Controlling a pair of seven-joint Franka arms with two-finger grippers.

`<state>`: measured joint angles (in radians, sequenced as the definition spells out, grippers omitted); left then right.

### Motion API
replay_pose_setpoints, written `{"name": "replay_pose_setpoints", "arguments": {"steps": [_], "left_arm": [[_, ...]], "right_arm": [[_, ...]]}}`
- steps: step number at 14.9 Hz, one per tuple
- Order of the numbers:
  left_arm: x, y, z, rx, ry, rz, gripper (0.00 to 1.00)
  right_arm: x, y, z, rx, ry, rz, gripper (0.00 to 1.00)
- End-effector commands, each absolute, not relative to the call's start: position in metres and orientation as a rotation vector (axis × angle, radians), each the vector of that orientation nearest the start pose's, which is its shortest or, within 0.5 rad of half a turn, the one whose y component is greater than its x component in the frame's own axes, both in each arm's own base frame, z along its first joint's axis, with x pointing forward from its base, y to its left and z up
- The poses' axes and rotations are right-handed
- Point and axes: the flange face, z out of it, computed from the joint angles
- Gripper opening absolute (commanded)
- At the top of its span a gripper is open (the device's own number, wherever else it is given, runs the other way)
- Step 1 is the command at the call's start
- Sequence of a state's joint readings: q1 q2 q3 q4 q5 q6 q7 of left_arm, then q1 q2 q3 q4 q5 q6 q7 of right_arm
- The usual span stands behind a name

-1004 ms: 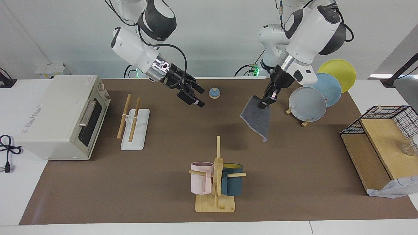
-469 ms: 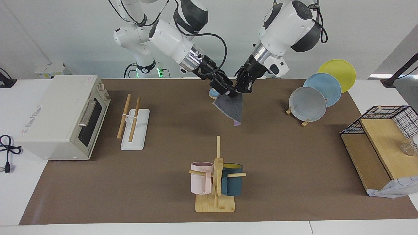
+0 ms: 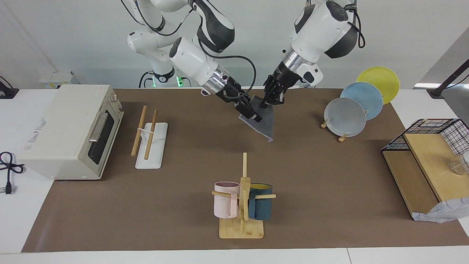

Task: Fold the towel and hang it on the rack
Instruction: 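Grasp the towel with the right gripper and open the left gripper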

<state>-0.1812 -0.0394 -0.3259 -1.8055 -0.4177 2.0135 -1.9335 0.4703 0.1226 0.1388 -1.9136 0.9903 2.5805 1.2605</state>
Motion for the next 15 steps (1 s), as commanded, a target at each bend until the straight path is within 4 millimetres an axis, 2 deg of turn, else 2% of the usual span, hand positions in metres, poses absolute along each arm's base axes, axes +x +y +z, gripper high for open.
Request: {"name": "replay_pose_setpoints", "arguments": {"steps": [1,2,3,11,13,14,15], "left_arm": [[0.484,-0.299,0.582,-2.426,-2.501,0.502,0.00],[0.484,-0.300,0.581,-2.417,-2.505,0.506,0.00],[0.484,-0.299,0.582,-2.415,-2.509,0.506,0.00],[0.484,-0.300,0.582,-2.377,-2.539,0.514,0.00],[0.484,-0.300,0.582,-2.390,-2.529,0.508,0.00],[0.484,-0.300,0.582,-2.425,-2.505,0.498,0.51],[0.484,-0.300,0.582,-2.455,-2.485,0.488,0.96]], "right_arm": [[0.522,0.352,0.481,-1.781,1.434,0.351,0.58],[0.523,0.351,0.481,-1.782,1.434,0.351,0.24],[0.522,0.352,0.481,-1.783,1.432,0.352,0.00],[0.522,0.351,0.481,-1.825,1.382,0.339,0.00],[0.523,0.347,0.480,-1.886,1.323,0.328,0.00],[0.528,0.338,0.479,-1.937,1.289,0.304,0.00],[0.532,0.330,0.478,-1.998,1.257,0.280,0.00]]}}
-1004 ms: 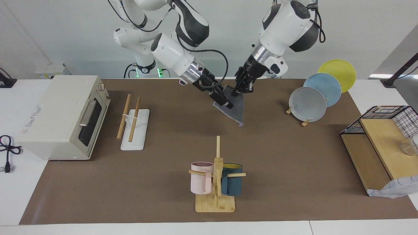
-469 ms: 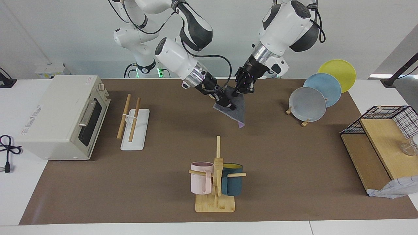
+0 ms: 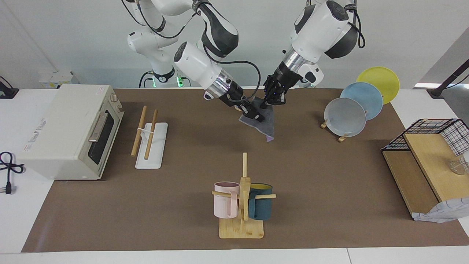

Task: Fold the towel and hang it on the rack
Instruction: 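Carry the towel to the dowel rack while the left gripper withdraws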

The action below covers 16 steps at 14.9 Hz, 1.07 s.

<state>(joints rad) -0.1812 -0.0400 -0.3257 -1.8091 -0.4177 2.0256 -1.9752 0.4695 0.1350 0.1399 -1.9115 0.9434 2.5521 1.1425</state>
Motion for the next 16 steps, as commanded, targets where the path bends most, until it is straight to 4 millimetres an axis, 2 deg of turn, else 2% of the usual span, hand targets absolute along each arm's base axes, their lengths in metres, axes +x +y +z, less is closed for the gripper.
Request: {"name": "replay_pose_setpoints", "arguments": {"steps": [1,4,6,8,10,12,15,16], "left_arm": [[0.484,-0.300,0.582,1.934,1.926,-0.377,1.00],[0.487,-0.295,0.582,2.011,1.831,-0.347,1.00],[0.491,-0.287,0.579,2.083,1.747,-0.318,1.00],[0.499,-0.269,0.575,2.222,1.563,-0.259,1.00],[0.506,-0.242,0.568,2.376,1.355,-0.210,1.00],[0.516,-0.208,0.564,2.491,1.167,-0.181,1.00],[0.530,-0.167,0.563,2.668,0.892,-0.042,1.00],[0.532,-0.161,0.563,2.716,0.815,-0.013,1.00]], "right_arm": [[0.534,0.326,0.478,-2.085,1.210,0.252,0.00],[0.545,0.291,0.470,-2.392,1.014,0.130,0.00],[0.554,0.257,0.466,-2.485,0.950,0.114,0.00],[0.557,0.223,0.465,-2.560,0.913,0.140,0.00],[0.552,0.189,0.467,-2.691,0.811,0.163,0.00],[0.548,0.139,0.462,-2.740,0.748,0.182,0.00],[0.538,0.066,0.440,-2.774,0.640,0.210,0.00],[0.536,0.046,0.436,-2.780,0.603,0.202,0.00]]}}
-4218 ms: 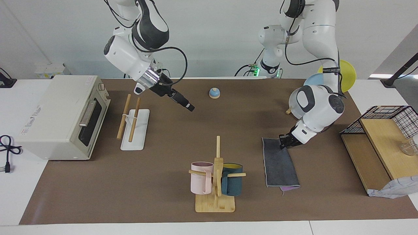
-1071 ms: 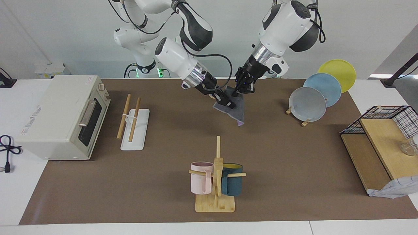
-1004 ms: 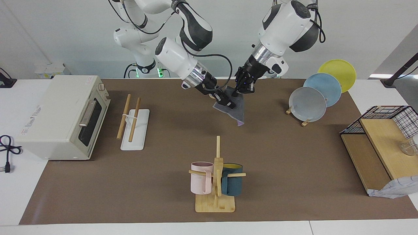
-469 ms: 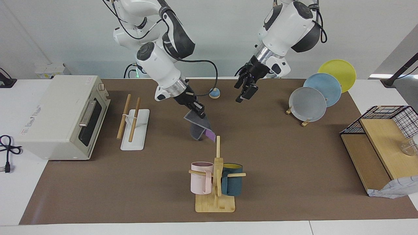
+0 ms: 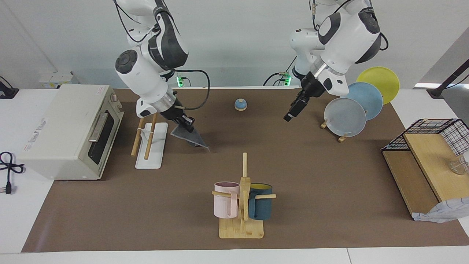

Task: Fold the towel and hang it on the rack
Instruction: 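Carry the towel to the dowel rack while the left gripper withdraws, then drape the towel over the dowels and open the right gripper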

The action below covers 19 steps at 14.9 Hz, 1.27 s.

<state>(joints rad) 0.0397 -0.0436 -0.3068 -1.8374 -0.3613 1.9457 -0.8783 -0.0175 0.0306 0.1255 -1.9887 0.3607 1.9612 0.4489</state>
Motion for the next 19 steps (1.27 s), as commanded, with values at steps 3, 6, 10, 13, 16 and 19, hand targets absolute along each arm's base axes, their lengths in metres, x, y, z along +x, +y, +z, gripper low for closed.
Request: {"name": "replay_pose_setpoints", "arguments": {"steps": [3,6,10,13,16,19], "left_arm": [[0.543,-0.133,0.570,-3.263,-0.630,-0.123,1.00],[0.555,-0.111,0.584,-3.205,-0.230,-0.148,1.00],[0.561,-0.100,0.596,-3.126,0.032,-0.055,1.00],[0.550,-0.101,0.603,-3.100,0.108,0.077,1.00],[0.544,-0.101,0.611,-3.093,0.152,0.074,1.00],[0.537,-0.097,0.615,-3.093,0.137,0.056,1.00]], "right_arm": [[0.530,-0.014,0.432,-2.794,0.511,0.214,0.00],[0.526,-0.039,0.440,-2.912,0.377,0.187,0.00],[0.521,-0.063,0.442,-2.996,0.247,0.174,0.00],[0.520,-0.066,0.441,-3.053,0.209,0.175,0.00],[0.520,-0.063,0.441,-3.059,0.197,0.176,0.03],[0.522,-0.064,0.444,-3.061,0.198,0.167,1.00]]}}
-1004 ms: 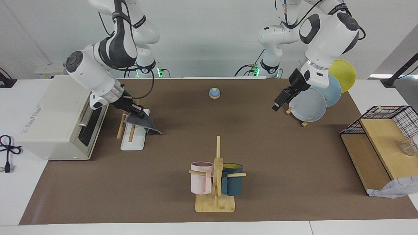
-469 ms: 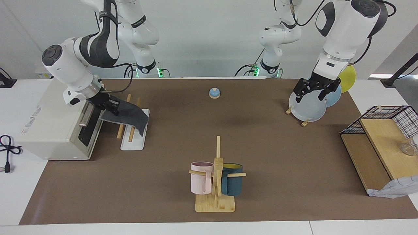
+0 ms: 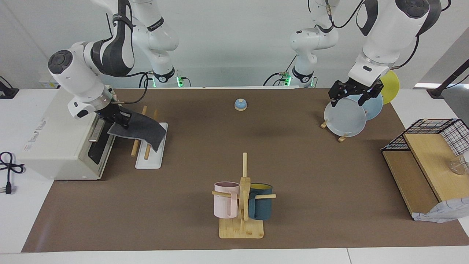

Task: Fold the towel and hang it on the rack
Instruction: 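Drape the towel over the dowels and open the right gripper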

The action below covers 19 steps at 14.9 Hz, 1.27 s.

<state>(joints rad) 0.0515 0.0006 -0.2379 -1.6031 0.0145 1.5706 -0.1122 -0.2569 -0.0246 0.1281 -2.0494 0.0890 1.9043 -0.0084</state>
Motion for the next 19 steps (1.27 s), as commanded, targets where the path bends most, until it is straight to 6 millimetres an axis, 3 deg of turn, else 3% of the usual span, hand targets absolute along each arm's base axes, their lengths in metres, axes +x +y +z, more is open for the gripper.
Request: {"name": "replay_pose_setpoints", "arguments": {"steps": [1,7,9,13,16,19], "left_arm": [[0.531,-0.097,0.615,-3.093,0.128,0.061,1.00],[0.534,-0.098,0.613,-3.145,0.110,0.008,1.00],[0.533,-0.099,0.609,-3.145,0.114,0.020,1.00],[0.533,-0.098,0.608,-3.144,0.124,-0.002,1.00],[0.534,-0.093,0.609,-3.143,0.119,0.002,1.00],[0.536,-0.081,0.610,-3.139,0.141,-0.001,1.00]], "right_arm": [[0.524,-0.065,0.446,-3.067,0.195,0.160,1.00],[0.532,-0.063,0.468,-3.150,0.121,0.116,1.00],[0.536,-0.058,0.484,-3.153,0.107,0.099,1.00],[0.542,-0.048,0.554,-3.155,0.082,0.097,1.00],[0.543,-0.026,0.601,-3.159,0.020,0.137,1.00],[0.551,-0.013,0.623,-3.203,-0.029,0.164,1.00]]}}
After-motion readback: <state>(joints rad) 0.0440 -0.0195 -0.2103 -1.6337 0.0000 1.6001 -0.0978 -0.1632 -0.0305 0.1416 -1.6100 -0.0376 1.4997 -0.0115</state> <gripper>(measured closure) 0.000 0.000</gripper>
